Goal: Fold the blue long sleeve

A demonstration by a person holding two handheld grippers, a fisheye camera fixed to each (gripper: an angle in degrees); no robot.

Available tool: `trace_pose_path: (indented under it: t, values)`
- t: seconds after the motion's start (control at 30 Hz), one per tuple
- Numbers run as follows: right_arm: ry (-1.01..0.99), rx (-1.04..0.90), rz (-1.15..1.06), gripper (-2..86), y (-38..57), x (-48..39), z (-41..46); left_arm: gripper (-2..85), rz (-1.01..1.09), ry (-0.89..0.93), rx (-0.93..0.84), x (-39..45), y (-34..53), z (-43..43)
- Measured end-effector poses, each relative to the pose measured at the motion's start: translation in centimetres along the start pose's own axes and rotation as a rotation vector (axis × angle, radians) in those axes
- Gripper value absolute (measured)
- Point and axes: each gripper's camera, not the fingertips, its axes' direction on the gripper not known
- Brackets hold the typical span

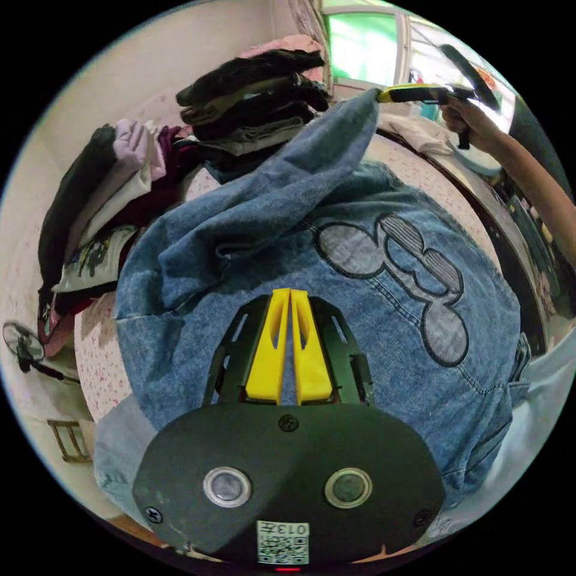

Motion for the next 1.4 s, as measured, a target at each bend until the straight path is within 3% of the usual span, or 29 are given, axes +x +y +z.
trace_pose_path:
  t: [0.07, 0.2, 0.27, 0.4, 0.5, 0.67, 0.77, 0.9, 1.03, 1.1, 1.23, 1.4]
  values:
    - [-0.131, 0.135, -0.112, 7.1, -1.1, -4.2, -2.7, -0.3, -0.114, -0.028, 0.075, -1.5, 1.1, -2.0]
    - [-0.377, 0.181, -0.366, 4.9, 0.6, -14.0, -3.9, -0.3, -0.321, -0.123, 0.183, -5.4, 5.0, -6.5]
    - [-0.494, 0.045, -0.485, 3.5, 3.5, -20.6, -1.5, -0.3, -0.370, -0.146, 0.186, -6.7, 6.5, -7.6]
    - [-0.534, -0.184, -0.577, 2.9, 7.4, -25.0, 2.3, -0.3, -0.429, -0.147, 0.144, -8.8, 8.7, -8.3]
    - [-0.500, -0.172, -0.426, 3.1, 6.8, -20.6, 2.9, -0.2, -0.438, -0.157, 0.129, -9.7, 9.2, -8.2]
    - [-0.259, -0.111, 0.028, 7.3, 4.4, -5.7, 5.8, 0.2, -0.433, -0.150, 0.079, -11.4, 7.9, -6.3]
    - [-0.220, -0.138, 0.171, 9.7, 2.7, 1.0, 9.3, 1.4, -0.434, -0.147, 0.045, -12.6, 6.1, -4.9]
    - [-0.237, -0.213, 0.211, 12.3, -0.2, 5.6, 14.8, 6.2, -0.338, -0.211, 0.002, -13.3, 2.4, -3.3]
    - [-0.454, -0.423, 0.232, 13.4, -2.0, 8.7, 22.3, 10.1, -0.298, -0.331, 0.023, -14.5, 0.1, -2.8]
    - [-0.511, -0.470, 0.215, 12.0, -2.3, 8.8, 24.2, 10.1, -0.292, -0.304, -0.010, -15.6, -0.5, -1.6]
    - [-0.464, -0.335, 0.080, 3.2, -3.9, 8.3, 22.8, 4.3, -0.216, -0.189, -0.160, -17.4, -2.7, 1.8]
    - [-0.278, -0.188, 0.060, 1.8, -4.5, 8.4, 19.7, 1.3, -0.176, -0.286, -0.175, -18.5, -4.5, 1.1]
